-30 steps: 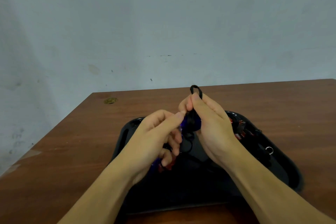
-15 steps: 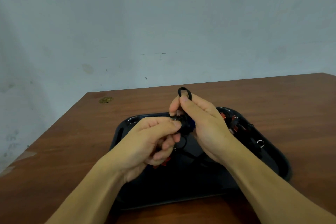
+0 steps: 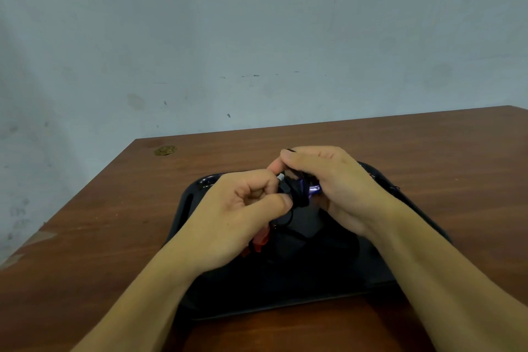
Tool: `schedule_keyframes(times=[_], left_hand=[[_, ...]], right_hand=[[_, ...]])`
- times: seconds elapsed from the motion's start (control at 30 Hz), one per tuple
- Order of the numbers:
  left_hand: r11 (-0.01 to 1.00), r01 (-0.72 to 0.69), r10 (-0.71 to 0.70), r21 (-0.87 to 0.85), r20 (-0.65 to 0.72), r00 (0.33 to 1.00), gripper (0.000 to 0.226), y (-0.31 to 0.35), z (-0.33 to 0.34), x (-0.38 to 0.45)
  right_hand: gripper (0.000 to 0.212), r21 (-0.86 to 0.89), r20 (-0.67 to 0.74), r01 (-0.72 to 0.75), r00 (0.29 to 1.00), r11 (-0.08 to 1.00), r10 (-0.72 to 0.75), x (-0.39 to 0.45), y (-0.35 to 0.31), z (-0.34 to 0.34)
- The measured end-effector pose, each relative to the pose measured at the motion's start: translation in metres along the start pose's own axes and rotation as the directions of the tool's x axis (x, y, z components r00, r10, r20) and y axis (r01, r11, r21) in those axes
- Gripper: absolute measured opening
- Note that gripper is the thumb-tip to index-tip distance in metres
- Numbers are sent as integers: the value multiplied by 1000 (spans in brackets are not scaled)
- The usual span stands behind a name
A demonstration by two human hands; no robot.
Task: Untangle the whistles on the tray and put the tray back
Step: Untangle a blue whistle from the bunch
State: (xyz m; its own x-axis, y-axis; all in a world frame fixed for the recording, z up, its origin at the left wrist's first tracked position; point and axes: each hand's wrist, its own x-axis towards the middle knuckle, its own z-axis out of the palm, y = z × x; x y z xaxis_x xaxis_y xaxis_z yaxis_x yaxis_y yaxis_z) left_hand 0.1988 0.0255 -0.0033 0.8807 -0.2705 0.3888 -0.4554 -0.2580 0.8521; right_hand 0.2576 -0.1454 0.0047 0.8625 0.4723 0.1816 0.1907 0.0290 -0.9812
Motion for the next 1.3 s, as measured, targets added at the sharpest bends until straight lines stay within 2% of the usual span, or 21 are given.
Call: schedule_keyframes(times=[0.1, 0.2, 0.23, 0.33, 0.43, 0.53, 0.63, 0.7, 0.8, 0.9, 1.0, 1.13, 1.2, 1.3], left_hand=[[994, -2, 3, -111, 5, 1000, 44, -2, 0, 0], [965, 29, -39, -260, -31, 999, 36, -5, 2, 1], [953, 46, -60, -299, -40, 997, 33, -6, 3, 1], [914, 67, -99, -400, -62, 993, 24, -7, 5, 1], [890, 76, -124, -450, -78, 989, 24, -5, 8, 2], [912, 72, -119, -403, -93, 989, 23, -3, 7, 2], [980, 58, -79, -188, -106, 991, 28, -2, 6, 3], [997, 35, -40, -65, -80, 996, 35, 1, 7, 2], [1000, 5, -5, 15, -6, 1000, 42, 4, 6, 0], [999, -2, 0, 46, 51, 999, 47, 3, 5, 0], [997, -28, 25, 65, 47, 999, 42, 4, 5, -1], [996, -80, 82, 33, -48, 996, 38, 3, 8, -2], [996, -79, 75, -39, -112, 991, 36, 0, 10, -1], [978, -26, -18, -207, -206, 978, 28, -3, 11, 1]], right_hand=[[30, 157, 99, -129, 989, 979, 114, 1, 0, -2], [41, 272, 103, -206, 977, 940, 184, 4, 4, 0], [40, 295, 95, -224, 974, 929, 205, 4, 5, 1], [13, 339, 62, -272, 962, 901, 267, 4, 8, 7], [13, 383, 47, -287, 955, 878, 292, 4, 9, 10], [21, 423, 3, -208, 974, 882, 228, 1, 3, 10], [26, 394, -75, -41, 994, 918, 77, -3, -9, 6], [28, 278, -88, 75, 995, 958, -52, -6, -16, 4], [30, 42, -37, 204, 979, 978, -202, -8, -20, 7], [33, -56, -23, 244, 969, 968, -246, -6, -18, 6], [43, -85, -76, 171, 981, 982, -178, -3, -16, 2], [33, 117, 3, -136, 991, 984, 136, -2, -11, -5], [29, 214, 50, -233, 973, 949, 227, 0, -8, -7], [21, 326, 51, -307, 950, 894, 308, 2, -3, -3]])
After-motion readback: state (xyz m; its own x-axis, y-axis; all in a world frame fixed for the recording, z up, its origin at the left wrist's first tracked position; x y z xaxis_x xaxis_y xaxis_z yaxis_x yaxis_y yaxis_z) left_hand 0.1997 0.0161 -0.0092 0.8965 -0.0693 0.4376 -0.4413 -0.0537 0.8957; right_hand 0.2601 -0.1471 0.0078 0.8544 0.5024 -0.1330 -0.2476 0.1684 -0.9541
